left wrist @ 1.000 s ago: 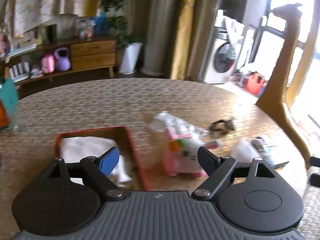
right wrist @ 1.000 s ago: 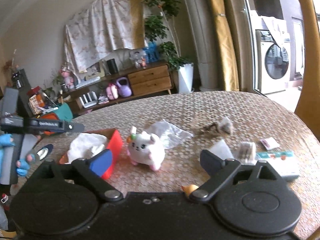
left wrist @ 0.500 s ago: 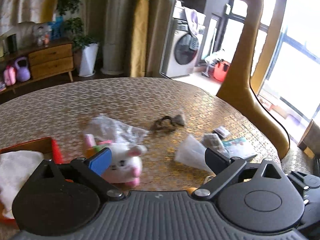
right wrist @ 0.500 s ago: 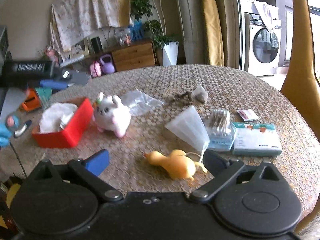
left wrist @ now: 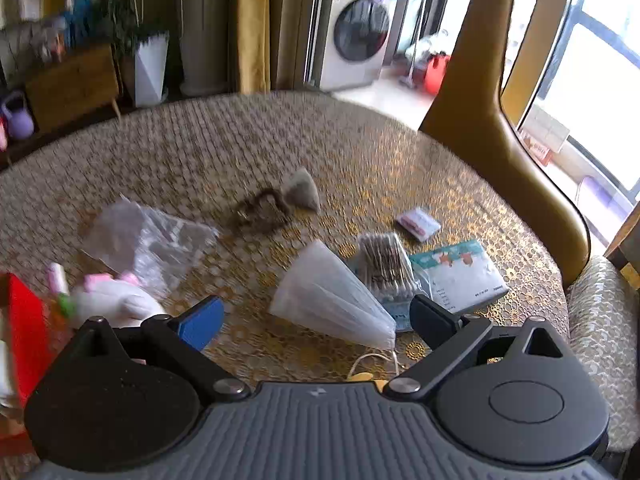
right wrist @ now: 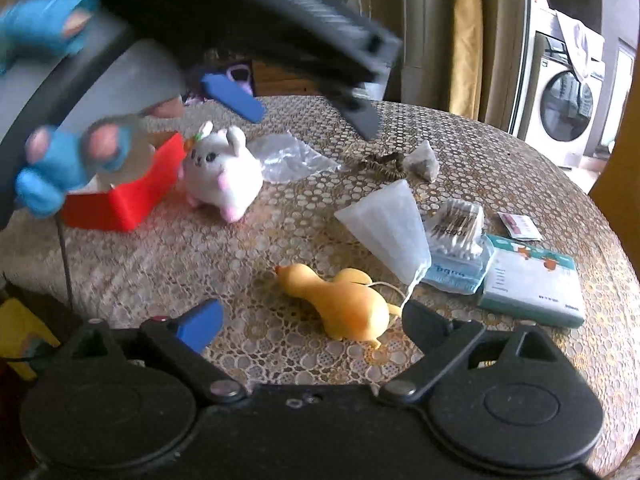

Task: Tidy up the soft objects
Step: 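Grasp the white mesh bag with left tool while right tool grasps yellow duck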

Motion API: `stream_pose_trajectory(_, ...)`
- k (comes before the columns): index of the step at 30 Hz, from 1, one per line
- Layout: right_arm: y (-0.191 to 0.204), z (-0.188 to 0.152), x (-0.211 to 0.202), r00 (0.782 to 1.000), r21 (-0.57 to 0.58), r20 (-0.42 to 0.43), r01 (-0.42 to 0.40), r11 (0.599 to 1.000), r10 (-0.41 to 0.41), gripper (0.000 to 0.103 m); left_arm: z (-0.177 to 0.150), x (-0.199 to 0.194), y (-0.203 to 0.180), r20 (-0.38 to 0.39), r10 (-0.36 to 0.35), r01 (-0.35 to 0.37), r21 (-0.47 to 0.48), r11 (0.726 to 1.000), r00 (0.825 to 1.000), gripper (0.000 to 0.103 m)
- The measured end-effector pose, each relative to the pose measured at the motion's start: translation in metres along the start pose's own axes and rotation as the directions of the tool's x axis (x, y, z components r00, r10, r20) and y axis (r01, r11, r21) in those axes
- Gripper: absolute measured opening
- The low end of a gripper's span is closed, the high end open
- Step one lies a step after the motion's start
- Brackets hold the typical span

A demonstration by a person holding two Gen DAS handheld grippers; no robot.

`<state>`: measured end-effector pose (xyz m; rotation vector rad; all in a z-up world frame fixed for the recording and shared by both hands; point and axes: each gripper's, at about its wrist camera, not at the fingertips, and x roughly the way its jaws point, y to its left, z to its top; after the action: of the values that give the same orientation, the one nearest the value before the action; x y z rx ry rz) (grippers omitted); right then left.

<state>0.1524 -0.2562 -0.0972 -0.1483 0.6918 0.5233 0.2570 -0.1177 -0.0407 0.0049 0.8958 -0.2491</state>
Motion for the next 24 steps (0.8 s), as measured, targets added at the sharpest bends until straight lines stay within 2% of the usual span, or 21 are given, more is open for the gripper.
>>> stream_pose_trajectory(10,-0.015,-0.001,0.01,0.999,-0.023,0.01,-0.033,0.999,0.033,0.088,0.009,0.071,-0.006,-0.171,0.015,-0.036,-0.117,0.992,0.985,0.1)
stream_pose_trajectory(19,-0.015,0.005,0.034,0.999,-0.076,-0.01,-0.034,0.997,0.033,0.08,0.018,0.119,-0.013,-0.265,0.037,-0.078,-0.145,0.986,0.964,0.1)
stream_pose_trajectory(24,-0.014,0.001,0.043,0.999,-0.095,-0.031,-0.032,0.995,0.029,0.076,0.018,0.136,-0.018,-0.283,0.04,-0.079,-0.127,0.989,0.958,0.1)
